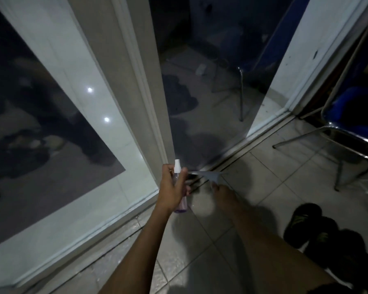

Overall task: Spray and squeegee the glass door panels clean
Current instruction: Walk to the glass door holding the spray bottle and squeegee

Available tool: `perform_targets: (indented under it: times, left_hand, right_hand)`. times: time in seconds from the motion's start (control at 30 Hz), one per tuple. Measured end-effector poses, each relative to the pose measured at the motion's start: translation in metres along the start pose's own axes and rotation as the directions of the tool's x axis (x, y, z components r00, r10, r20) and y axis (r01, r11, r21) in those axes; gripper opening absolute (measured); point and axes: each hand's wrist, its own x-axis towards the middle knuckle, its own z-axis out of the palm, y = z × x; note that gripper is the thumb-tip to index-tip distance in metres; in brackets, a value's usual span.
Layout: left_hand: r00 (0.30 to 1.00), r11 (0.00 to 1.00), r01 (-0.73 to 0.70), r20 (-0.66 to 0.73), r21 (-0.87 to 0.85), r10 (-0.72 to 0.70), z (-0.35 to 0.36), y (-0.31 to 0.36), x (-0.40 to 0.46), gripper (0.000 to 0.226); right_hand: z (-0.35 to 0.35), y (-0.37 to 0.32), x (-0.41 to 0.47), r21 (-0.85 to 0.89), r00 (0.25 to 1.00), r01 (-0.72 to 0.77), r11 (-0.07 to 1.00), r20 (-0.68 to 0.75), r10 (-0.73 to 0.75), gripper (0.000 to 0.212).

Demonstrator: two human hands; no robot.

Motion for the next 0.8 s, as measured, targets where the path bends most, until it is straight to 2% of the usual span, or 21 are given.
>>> perform_targets:
  times: [0.07, 0.13, 0.2, 0.27, 0.33, 0.4, 0.47, 0.6, 0.73, 0.8]
  left_hand:
    - [1.0, 0.998, -0.011, -0.021, -0.067, 0.009, -0.01, 0.043, -0.018, 0.021]
    - [0.999, 0.995, -0.016, -0.038, -0.096, 0.012, -0.022, 0.083, -0.036, 0.023]
    - [0.997, 0.994, -0.057, -0.066, -0.096, 0.051, -0.035, 0.121, -0.055, 0.022]
    - [0.992, 0.991, -0.084, -0.104, -0.103, 0.073, -0.044, 0.15, -0.072, 0.021]
    - [0.989, 0.99, -0.088, -0.126, -0.113, 0.074, -0.057, 0.182, -0.092, 0.021]
    - [0.984, 0.99, -0.097, -0.158, -0.104, 0.08, -0.071, 0.206, -0.105, 0.024]
    - [0.971, 0.985, -0.139, -0.211, -0.102, 0.115, -0.1, 0.238, -0.128, 0.024]
    - [0.936, 0.978, -0.196, -0.31, -0.07, 0.165, -0.148, 0.272, -0.15, 0.028]
    - [0.885, 0.959, -0.282, -0.394, -0.035, 0.246, -0.213, 0.303, -0.176, 0.031]
    - [0.858, 0.94, -0.34, -0.411, -0.002, 0.309, -0.244, 0.319, -0.188, 0.024]
  right_hand:
    - [-0.02, -0.018, -0.03, -0.015, 0.998, 0.063, 0.998, -0.003, -0.063, 0.094]
    - [-0.039, -0.037, -0.059, -0.019, 0.999, 0.047, 0.999, -0.005, -0.047, 0.059]
    - [-0.052, -0.054, -0.083, 0.077, 0.999, 0.023, 0.997, -0.044, -0.02, 0.041]
    - [-0.066, -0.07, -0.11, 0.05, 0.995, 0.084, 0.995, -0.051, -0.082, 0.044]
    - [-0.08, -0.088, -0.14, 0.09, 0.992, 0.124, 0.988, -0.034, -0.121, 0.057]
    - [-0.084, -0.104, -0.161, 0.186, 0.978, 0.197, 0.963, -0.112, -0.178, 0.073]
    - [-0.085, -0.132, -0.195, 0.233, 0.946, 0.311, 0.921, -0.171, -0.276, 0.068]
    - [-0.088, -0.19, -0.245, 0.237, 0.928, 0.373, 0.897, -0.097, -0.36, 0.055]
    - [-0.083, -0.255, -0.306, 0.248, 0.845, 0.535, 0.807, -0.152, -0.513, 0.049]
    - [-0.077, -0.282, -0.33, 0.237, 0.784, 0.62, 0.748, -0.207, -0.585, 0.051]
